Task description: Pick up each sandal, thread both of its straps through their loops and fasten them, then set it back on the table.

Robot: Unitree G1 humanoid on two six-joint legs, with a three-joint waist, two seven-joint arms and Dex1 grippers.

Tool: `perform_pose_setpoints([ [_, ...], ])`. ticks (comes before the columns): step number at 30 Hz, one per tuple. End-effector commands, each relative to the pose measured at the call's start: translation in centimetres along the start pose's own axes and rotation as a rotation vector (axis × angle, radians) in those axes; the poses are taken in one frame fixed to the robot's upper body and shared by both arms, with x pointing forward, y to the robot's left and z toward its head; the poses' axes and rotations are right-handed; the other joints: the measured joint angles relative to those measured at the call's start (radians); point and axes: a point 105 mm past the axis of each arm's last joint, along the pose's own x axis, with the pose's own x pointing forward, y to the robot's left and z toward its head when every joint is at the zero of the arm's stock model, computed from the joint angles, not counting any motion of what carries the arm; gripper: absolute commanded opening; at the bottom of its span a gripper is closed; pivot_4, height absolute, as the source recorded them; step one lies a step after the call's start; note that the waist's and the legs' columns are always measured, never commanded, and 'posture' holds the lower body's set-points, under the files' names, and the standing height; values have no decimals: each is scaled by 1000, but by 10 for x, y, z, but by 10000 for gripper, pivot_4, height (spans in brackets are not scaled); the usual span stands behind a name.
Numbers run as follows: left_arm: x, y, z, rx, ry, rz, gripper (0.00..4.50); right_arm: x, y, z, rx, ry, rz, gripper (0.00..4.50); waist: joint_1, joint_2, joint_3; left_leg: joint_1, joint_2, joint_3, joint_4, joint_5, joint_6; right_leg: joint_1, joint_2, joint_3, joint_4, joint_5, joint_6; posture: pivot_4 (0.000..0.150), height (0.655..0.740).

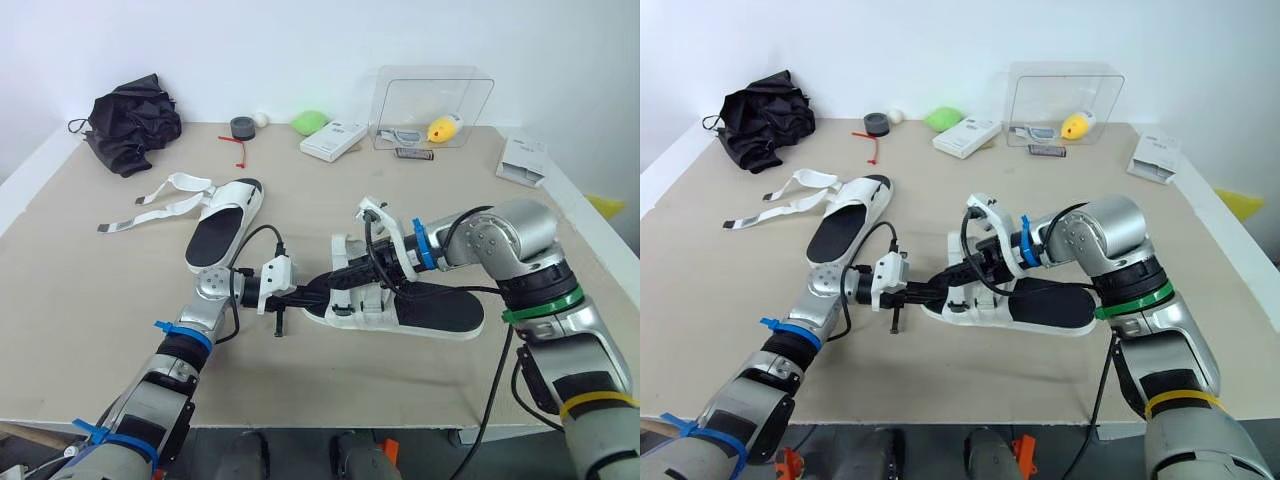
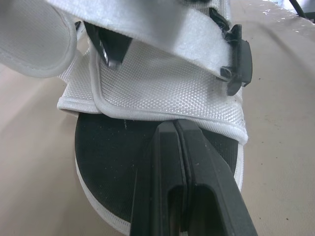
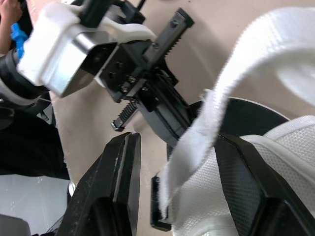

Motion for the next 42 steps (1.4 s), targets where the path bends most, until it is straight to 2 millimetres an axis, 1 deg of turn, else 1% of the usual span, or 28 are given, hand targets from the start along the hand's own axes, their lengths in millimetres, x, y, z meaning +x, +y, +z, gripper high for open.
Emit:
perform_pose_setpoints([
  [1, 0, -21, -32, -100, 106, -50, 0, -5, 4, 8, -36, -41, -3, 454, 0, 0, 0, 0, 0, 0, 0, 0, 0, 0, 0, 0, 0, 0, 0, 1500, 7400],
  [7, 0, -20, -31, -101, 106, -49, 0, -6, 10, 4, -54, -28, 21, 454, 0, 0, 0, 0, 0, 0, 0, 0, 0, 0, 0, 0, 0, 0, 0, 1500, 7400],
  [11, 0, -19, -31, -101, 104, -45, 0, 2, 14, -18, -91, 71, 21, 454, 1, 0, 0, 0, 0, 0, 0, 0, 0, 0, 0, 0, 0, 0, 0, 1500, 7400],
  [13, 1, -19, -30, -100, 102, -44, 0, 4, 16, -25, -98, 95, 25, 454, 1, 0, 0, 0, 0, -1, 0, 0, 0, 0, 0, 0, 0, 0, 0, 1500, 7400],
  [18, 0, -17, -30, -99, 100, -42, 0, 10, 22, -38, -106, 130, 47, 454, 1, 0, 0, 0, 0, -1, 0, 0, 0, 0, 0, 0, 0, 0, 0, 1500, 7400],
  [23, 0, -16, -29, -97, 99, -41, 0, 14, 32, -52, -180, 157, 73, 454, 1, 0, 0, 0, 0, -1, 0, 0, 0, 1, 0, -1, 0, -1, 0, 1500, 7400],
  [26, 0, -15, -28, -96, 99, -41, 0, 13, 30, -52, -200, 140, 58, 454, 1, 0, 0, 0, 0, -2, 0, 0, 0, 1, 0, -1, 0, -1, 0, 1500, 7400],
  [28, 1, -15, -28, -95, 100, -43, 0, 8, 28, -45, -183, 96, 53, 7046, 1, 0, 0, 0, 0, -2, 0, 0, 0, 1, 0, -1, 0, -1, 0, 1500, 7400],
  [29, 1, -15, -28, -95, 99, -44, 0, 6, 29, -42, -181, 81, 62, 7863, 1, 0, 0, 0, 0, -1, 0, 0, 0, 1, 0, -1, 0, -1, 0, 1500, 7400],
  [31, 1, -15, -28, -95, 99, -46, 0, -2, 28, -35, -202, 70, 41, 16399, 1, 0, 0, 0, 0, -2, 0, 0, 0, 1, 0, -1, 0, -1, 0, 1500, 7400],
  [32, 2, -15, -27, -94, 98, -48, 0, -8, 29, -31, -210, 63, 37, 21722, 2, 0, 0, 0, 0, -2, 0, 0, 0, 1, 0, -1, 0, -1, 0, 1500, 7400],
  [33, 2, -15, -27, -94, 97, -49, 0, -13, 29, -28, -210, 55, 36, 24749, 2, 0, 0, 0, -1, -2, 0, 0, 0, 1, 0, -1, 0, -1, 0, 1500, 7400],
  [37, 4, -14, -27, -93, 94, -53, 0, -38, 43, -20, -245, -1, 83, 24749, 4, 0, 0, 0, -1, -1, 1, 0, 0, 1, -1, -1, 0, -1, 0, 1500, 7400],
  [40, 5, -14, -27, -93, 92, -54, 0, -51, 56, -25, -291, -20, 118, 24749, 9, 0, 0, 0, -1, -2, 1, 0, 0, 1, 0, -1, 0, -1, 0, 1500, 7400],
  [42, 5, -14, -27, -95, 91, -52, 0, -57, 70, -31, -318, -34, 159, 24749, 11, 0, 0, 0, 0, -2, 1, 0, 0, 1, 0, -1, 0, -1, 0, 1500, 7400],
])
